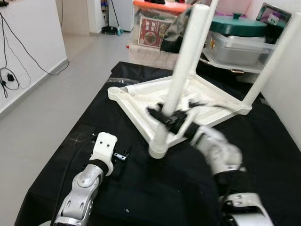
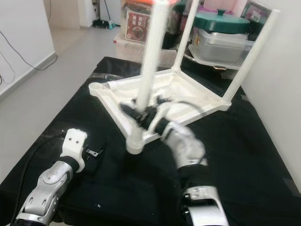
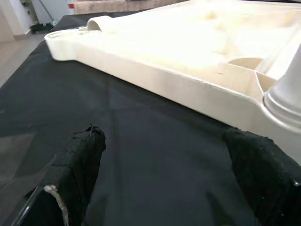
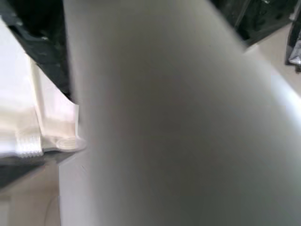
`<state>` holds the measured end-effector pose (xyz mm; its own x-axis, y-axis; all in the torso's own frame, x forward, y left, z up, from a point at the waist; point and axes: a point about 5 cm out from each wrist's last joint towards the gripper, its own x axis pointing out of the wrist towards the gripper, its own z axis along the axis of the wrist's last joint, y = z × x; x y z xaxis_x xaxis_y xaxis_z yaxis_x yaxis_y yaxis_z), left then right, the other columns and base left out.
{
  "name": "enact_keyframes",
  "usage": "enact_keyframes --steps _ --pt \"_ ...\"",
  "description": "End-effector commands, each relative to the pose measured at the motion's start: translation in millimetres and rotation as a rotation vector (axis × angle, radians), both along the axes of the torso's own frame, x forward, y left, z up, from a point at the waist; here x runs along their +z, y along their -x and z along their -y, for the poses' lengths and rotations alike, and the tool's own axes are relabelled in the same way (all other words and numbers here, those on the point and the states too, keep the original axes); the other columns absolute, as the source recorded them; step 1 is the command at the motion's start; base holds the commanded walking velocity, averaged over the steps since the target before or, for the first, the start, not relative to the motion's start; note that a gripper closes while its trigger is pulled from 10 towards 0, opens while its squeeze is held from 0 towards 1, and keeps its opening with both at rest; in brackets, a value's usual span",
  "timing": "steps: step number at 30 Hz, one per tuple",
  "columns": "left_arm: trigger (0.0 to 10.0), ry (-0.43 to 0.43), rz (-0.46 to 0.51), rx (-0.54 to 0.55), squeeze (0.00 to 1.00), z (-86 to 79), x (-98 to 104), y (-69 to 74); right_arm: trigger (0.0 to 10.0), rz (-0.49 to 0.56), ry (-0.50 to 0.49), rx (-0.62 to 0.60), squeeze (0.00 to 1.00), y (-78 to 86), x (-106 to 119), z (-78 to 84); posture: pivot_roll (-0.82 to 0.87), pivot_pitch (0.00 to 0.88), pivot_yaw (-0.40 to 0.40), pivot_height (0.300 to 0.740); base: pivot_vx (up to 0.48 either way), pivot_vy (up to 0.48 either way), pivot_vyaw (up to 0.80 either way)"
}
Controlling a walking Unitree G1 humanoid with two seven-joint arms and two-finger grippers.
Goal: Building children table
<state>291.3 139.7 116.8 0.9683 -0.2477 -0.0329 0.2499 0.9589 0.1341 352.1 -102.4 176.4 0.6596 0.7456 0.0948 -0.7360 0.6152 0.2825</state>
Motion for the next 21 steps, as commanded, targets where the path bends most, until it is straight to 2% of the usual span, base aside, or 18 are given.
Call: enact_keyframes --steps 1,2,3,5,6,7,8,9,10,11,13,14,15,17,18,19,21 --pt "10.0 -0.002 0.002 -0.003 0.0 1.6 1 1.1 0.0 -0.028 0.029 -0.153 0.0 -10.0 -5 6.1 0.12 0.0 -0.163 0.74 0.0 0.0 0.0" --pt "10.0 -0.003 0.002 -0.001 0.0 1.1 1 1.4 0.0 -0.032 0.052 -0.267 0.0 -15.2 -7 11.8 0.12 0.0 -0.163 0.74 0.0 0.0 0.0" --pt "10.0 -0.003 0.002 -0.001 0.0 1.1 1 1.4 0.0 -0.032 0.052 -0.267 0.0 -15.2 -7 11.8 0.12 0.0 -0.163 0.74 0.0 0.0 0.0" --pt "10.0 -0.003 0.0 -0.002 0.0 0.7 0 2.3 0.0 -0.114 0.075 -0.589 0.0 -22.9 -17 39.6 0.12 0.0 -0.16 0.74 0.0 0.0 0.0" --pt "10.0 -0.003 -0.002 -0.004 0.0 1.0 0 3.0 0.0 -0.145 0.119 -0.782 0.0 -21.3 -24 62.5 0.11 0.0 -0.156 0.74 0.0 0.0 0.0" --pt "10.0 -0.003 -0.002 -0.004 0.0 1.0 0 3.0 0.0 -0.145 0.119 -0.782 0.0 -21.3 -24 62.5 0.11 0.0 -0.156 0.74 0.0 0.0 0.0" --pt "10.0 -0.003 -0.004 -0.005 0.0 1.2 -1 3.5 0.0 -0.155 0.157 -0.914 0.0 -16.4 -28 78.2 0.11 0.0 -0.151 0.74 0.0 0.0 0.0" --pt "10.0 -0.003 -0.004 -0.005 0.0 1.2 -1 3.5 0.0 -0.155 0.157 -0.914 0.0 -16.4 -28 78.2 0.11 0.0 -0.151 0.74 0.0 0.0 0.0" --pt "10.0 -0.002 -0.005 -0.006 0.0 1.4 -1 3.7 0.0 -0.168 0.183 -1.027 0.0 -10.0 -32 91.9 0.11 0.0 -0.151 0.74 0.0 0.0 0.0" --pt "10.0 -0.002 -0.005 -0.006 0.0 1.4 -1 3.7 0.0 -0.168 0.183 -1.027 0.0 -10.0 -32 91.9 0.11 0.0 -0.151 0.74 0.0 0.0 0.0" --pt "10.0 -0.002 -0.011 -0.009 0.0 0.8 -2 4.8 0.0 -0.171 0.234 -1.24 0.0 13.3 -40 113.8 0.08 0.0 -0.131 0.74 0.0 0.0 0.0" --pt "10.0 -0.002 -0.011 -0.009 0.0 0.8 -2 4.8 0.0 -0.171 0.234 -1.24 0.0 13.3 -40 113.8 0.08 0.0 -0.131 0.74 0.0 0.0 0.0" --pt "10.0 -0.002 -0.014 -0.009 0.0 0.5 -3 5.3 0.0 -0.171 0.255 -1.296 0.0 23.1 -43 117.6 0.08 0.0 -0.126 0.74 0.0 0.0 0.0" --pt "10.0 -0.002 -0.014 -0.009 0.0 0.5 -3 5.3 0.0 -0.171 0.255 -1.296 0.0 23.1 -43 117.6 0.08 0.0 -0.126 0.74 0.0 0.0 0.0" --pt "10.0 -0.002 -0.017 -0.011 0.0 0.4 -3 5.7 4.2 -0.175 0.273 -1.305 0.0 29.2 -45 114.6 0.07 0.0 -0.12 0.74 0.0 0.0 0.0" --pt "10.0 -0.002 -0.02 -0.014 0.0 0.7 -4 5.9 10.0 -0.133 0.222 -1.241 0.0 31.1 -40 102.6 0.07 0.0 -0.116 0.74 0.0 0.0 0.0" --pt "10.0 -0.002 -0.023 -0.017 0.0 1.0 -5 6.0 10.0 -0.075 0.154 -1.17 0.0 31.1 -32 87.3 0.07 0.0 -0.116 0.74 0.0 0.0 0.0"
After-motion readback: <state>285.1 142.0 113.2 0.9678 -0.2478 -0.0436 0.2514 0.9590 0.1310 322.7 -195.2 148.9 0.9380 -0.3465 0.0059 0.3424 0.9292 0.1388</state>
